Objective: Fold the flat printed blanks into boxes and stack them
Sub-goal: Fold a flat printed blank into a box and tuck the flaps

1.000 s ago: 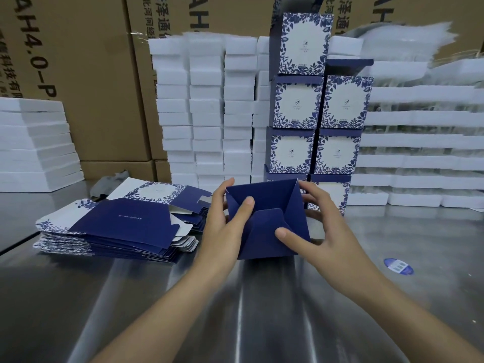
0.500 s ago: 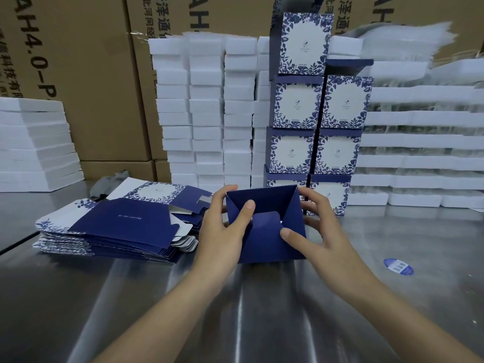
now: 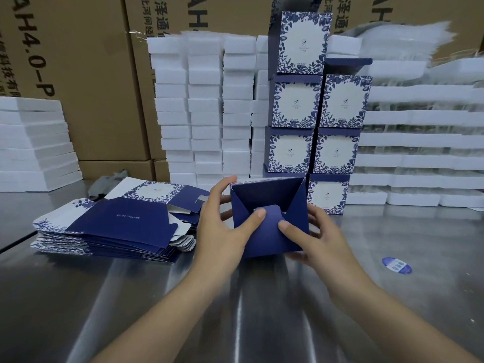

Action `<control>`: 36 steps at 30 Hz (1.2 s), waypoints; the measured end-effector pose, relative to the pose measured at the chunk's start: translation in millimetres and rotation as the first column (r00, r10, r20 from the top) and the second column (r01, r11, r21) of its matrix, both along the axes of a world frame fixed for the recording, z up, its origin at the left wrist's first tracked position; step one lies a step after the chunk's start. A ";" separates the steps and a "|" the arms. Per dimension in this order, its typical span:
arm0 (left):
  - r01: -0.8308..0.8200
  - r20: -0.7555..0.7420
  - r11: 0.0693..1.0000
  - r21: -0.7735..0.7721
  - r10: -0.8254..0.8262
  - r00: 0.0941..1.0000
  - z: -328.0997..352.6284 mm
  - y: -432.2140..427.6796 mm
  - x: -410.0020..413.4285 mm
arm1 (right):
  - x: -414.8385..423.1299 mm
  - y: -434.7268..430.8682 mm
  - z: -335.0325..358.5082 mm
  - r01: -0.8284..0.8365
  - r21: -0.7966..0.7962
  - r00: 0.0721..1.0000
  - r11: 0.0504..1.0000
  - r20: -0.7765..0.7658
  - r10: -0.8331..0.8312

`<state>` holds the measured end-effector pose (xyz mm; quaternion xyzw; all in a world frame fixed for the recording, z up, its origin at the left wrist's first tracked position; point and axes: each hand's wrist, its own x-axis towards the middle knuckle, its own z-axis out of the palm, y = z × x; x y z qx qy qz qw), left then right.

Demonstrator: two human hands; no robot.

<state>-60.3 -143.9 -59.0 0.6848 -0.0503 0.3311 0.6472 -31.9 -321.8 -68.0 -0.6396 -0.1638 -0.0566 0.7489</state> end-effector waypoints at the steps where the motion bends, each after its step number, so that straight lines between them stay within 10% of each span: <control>1: -0.002 0.010 1.000 0.007 0.002 1.000 0.7 0.4 -0.1 | -1.4 0.0 -0.5 -0.050 0.019 0.997 0.999 -0.064 0.051; 9: -0.065 0.077 0.993 0.098 0.057 0.995 -4.1 -7.3 -3.1 | -3.1 7.4 -4.1 -0.110 0.189 0.971 0.976 -0.187 0.145; 18: 0.247 -0.378 0.911 -0.330 -0.367 0.850 -25.5 -39.3 -7.0 | -3.1 10.4 -13.7 0.084 0.198 0.989 0.977 -0.135 -0.057; 29: 0.221 -0.360 0.805 -0.551 -0.468 0.807 -30.9 -33.6 2.8 | -14.8 22.0 -21.7 -0.256 0.152 0.886 0.955 -0.359 0.295; 36: 0.263 -0.389 0.872 -0.414 -0.430 0.814 -33.2 -42.5 4.9 | -8.4 13.8 -18.4 -0.185 0.091 0.917 0.978 -0.342 0.206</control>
